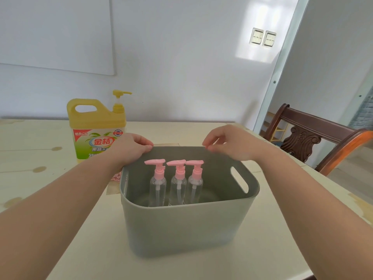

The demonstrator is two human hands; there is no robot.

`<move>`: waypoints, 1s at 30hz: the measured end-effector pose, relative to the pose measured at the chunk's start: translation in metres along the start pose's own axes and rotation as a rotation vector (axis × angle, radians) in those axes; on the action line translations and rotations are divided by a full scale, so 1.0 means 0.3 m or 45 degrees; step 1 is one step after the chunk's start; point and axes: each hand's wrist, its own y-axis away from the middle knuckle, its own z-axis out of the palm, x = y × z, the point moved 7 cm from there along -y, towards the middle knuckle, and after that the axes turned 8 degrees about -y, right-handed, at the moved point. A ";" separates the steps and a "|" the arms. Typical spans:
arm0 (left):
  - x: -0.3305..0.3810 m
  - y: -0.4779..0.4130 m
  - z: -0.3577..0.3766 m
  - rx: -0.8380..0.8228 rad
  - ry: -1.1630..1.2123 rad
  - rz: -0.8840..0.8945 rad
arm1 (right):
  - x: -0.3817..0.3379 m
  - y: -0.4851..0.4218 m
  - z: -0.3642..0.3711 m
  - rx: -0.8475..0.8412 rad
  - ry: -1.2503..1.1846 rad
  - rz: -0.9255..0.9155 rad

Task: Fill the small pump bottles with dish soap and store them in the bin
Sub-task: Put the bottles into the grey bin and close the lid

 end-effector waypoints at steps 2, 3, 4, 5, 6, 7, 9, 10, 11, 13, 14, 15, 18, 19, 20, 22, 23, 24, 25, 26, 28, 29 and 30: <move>-0.001 -0.003 0.000 0.000 -0.014 0.000 | 0.071 -0.008 -0.072 0.191 -0.119 0.089; 0.000 -0.005 0.000 -0.001 -0.024 0.004 | 0.116 -0.010 -0.108 0.298 -0.140 0.143; 0.000 -0.006 0.001 -0.004 -0.037 0.007 | 0.161 -0.007 -0.140 0.406 -0.140 0.195; 0.002 -0.007 0.003 -0.006 -0.046 0.009 | 0.208 -0.002 -0.167 0.497 -0.131 0.248; 0.001 -0.007 0.002 -0.006 -0.050 0.009 | 0.251 0.004 -0.184 0.564 -0.124 0.296; 0.002 -0.008 0.001 -0.004 -0.053 0.010 | 0.293 0.006 -0.189 0.598 -0.122 0.342; 0.006 -0.010 0.000 0.007 -0.071 0.019 | 0.367 0.001 -0.173 0.584 -0.123 0.426; 0.009 -0.011 -0.001 0.016 -0.085 0.025 | 0.400 -0.006 -0.155 0.552 -0.113 0.461; 0.012 -0.012 0.000 0.023 -0.099 0.030 | 0.426 -0.014 -0.136 0.513 -0.093 0.488; 0.017 -0.014 0.004 0.036 -0.118 0.035 | 0.464 -0.029 -0.097 0.438 -0.041 0.524; 0.020 -0.015 0.006 0.043 -0.120 0.037 | 0.480 -0.035 -0.078 0.405 -0.032 0.545; 0.022 -0.017 0.009 0.050 -0.120 0.039 | 0.497 -0.042 -0.057 0.369 -0.038 0.571; 0.028 -0.022 0.018 0.056 -0.112 0.050 | 0.547 -0.066 0.006 0.232 -0.068 0.647; 0.030 -0.023 0.020 0.058 -0.112 0.052 | 0.565 -0.076 0.022 0.195 -0.083 0.672; 0.031 -0.024 0.022 0.058 -0.113 0.051 | 0.580 -0.083 0.033 0.173 -0.090 0.693; 0.028 -0.026 0.024 0.053 -0.111 0.043 | 0.607 -0.096 0.037 0.198 -0.074 0.715; 0.026 -0.027 0.026 0.048 -0.106 0.038 | 0.617 -0.100 0.033 0.239 -0.067 0.711; 0.024 -0.027 0.026 0.042 -0.100 0.033 | 0.625 -0.100 0.027 0.295 -0.066 0.700; 0.023 -0.028 0.027 0.038 -0.096 0.032 | 0.630 -0.096 0.019 0.358 -0.072 0.686; 0.024 -0.029 0.027 0.034 -0.095 0.033 | 0.633 -0.089 0.010 0.429 -0.081 0.675; 0.025 -0.031 0.028 0.026 -0.100 0.034 | 0.645 -0.069 -0.006 0.559 -0.122 0.672; 0.026 -0.032 0.028 0.022 -0.105 0.035 | 0.646 -0.060 -0.016 0.610 -0.140 0.679; 0.027 -0.033 0.029 0.019 -0.106 0.035 | 0.639 -0.051 -0.027 0.653 -0.153 0.679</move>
